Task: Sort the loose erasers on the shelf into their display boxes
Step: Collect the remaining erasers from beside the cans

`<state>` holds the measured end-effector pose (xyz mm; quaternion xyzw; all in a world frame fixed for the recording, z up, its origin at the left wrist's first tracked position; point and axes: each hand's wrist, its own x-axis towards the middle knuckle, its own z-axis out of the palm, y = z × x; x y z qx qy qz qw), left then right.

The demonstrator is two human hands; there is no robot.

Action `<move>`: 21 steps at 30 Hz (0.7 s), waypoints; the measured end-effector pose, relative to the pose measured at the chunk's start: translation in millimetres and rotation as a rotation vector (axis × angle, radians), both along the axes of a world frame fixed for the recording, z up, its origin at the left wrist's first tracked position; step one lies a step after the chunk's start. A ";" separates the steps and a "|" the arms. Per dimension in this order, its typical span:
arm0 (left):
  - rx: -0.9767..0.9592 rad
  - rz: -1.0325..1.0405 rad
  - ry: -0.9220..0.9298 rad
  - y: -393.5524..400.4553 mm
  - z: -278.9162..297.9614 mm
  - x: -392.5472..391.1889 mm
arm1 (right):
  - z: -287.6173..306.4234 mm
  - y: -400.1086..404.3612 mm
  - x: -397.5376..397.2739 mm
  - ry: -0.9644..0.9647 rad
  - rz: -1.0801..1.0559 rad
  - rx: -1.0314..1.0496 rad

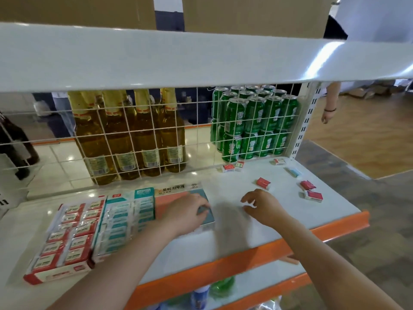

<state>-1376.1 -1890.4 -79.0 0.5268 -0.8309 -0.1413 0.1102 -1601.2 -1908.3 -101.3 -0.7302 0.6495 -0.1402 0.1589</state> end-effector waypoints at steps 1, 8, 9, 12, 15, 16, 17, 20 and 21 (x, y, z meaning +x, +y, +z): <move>0.014 -0.010 -0.006 -3.5 -0.1 -6.7 | -1.3 -3.0 -7.7 0.006 -0.030 0.008; 0.033 -0.008 -0.039 -37.9 -11.0 -55.5 | -8.5 -35.9 -58.2 0.093 -0.222 0.001; 0.040 -0.001 -0.036 -42.2 -12.8 -60.0 | -8.9 -40.6 -62.0 0.095 -0.227 0.000; 0.074 0.026 -0.031 -54.7 -17.1 -70.8 | -8.5 -53.4 -70.2 0.103 -0.211 0.016; 0.067 0.069 -0.030 -67.4 -20.1 -79.5 | -9.9 -65.3 -74.1 0.138 -0.163 0.023; 0.058 0.088 -0.034 -71.3 -20.8 -82.2 | -10.3 -69.1 -75.0 0.134 -0.152 0.018; 0.049 0.107 -0.039 -75.4 -21.6 -84.7 | -10.9 -72.9 -76.1 0.127 -0.145 0.012; 0.032 0.161 -0.042 -88.2 -25.0 -92.0 | -11.5 -83.7 -80.7 0.102 -0.136 0.006; 0.029 0.178 -0.047 -92.5 -26.2 -94.4 | -11.2 -86.7 -82.4 0.095 -0.131 0.011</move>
